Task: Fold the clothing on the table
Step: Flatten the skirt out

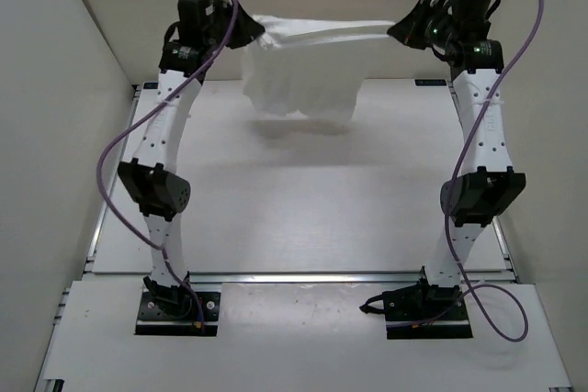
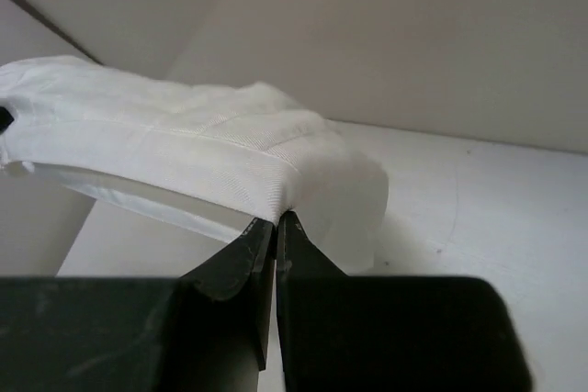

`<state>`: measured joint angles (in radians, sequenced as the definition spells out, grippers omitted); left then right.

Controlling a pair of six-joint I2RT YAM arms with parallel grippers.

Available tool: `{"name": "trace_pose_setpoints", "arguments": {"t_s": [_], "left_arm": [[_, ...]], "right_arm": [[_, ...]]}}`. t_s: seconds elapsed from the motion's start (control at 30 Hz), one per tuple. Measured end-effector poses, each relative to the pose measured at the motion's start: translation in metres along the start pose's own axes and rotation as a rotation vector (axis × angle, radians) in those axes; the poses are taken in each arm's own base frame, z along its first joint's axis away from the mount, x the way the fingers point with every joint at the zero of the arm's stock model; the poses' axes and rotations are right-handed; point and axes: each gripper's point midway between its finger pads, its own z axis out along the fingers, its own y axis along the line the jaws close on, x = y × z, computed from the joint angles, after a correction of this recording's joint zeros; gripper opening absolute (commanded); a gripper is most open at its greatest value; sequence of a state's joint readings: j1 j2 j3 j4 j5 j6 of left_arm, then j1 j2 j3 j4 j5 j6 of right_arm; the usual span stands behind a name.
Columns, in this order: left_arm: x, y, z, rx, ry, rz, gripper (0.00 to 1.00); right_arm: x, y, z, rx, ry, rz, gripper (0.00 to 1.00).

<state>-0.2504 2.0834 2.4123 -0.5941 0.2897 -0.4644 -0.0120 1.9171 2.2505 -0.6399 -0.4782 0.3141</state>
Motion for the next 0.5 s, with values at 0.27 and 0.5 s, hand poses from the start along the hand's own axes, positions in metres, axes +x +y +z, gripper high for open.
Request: {"name": "trace_pose_setpoints", "arguments": {"t_s": [0.27,0.5], "left_arm": [[0.032,-0.032,-0.101,0.039,-0.005,0.066,0.0],[0.274,0.066,-0.154,-0.207,0.487,-0.007,0.0]], "right_arm": [[0.035,0.034,-0.063,-0.059,0.006,-0.039,0.0],[0.296,-0.009,-0.083,0.044,0.5,0.172,0.0]]}}
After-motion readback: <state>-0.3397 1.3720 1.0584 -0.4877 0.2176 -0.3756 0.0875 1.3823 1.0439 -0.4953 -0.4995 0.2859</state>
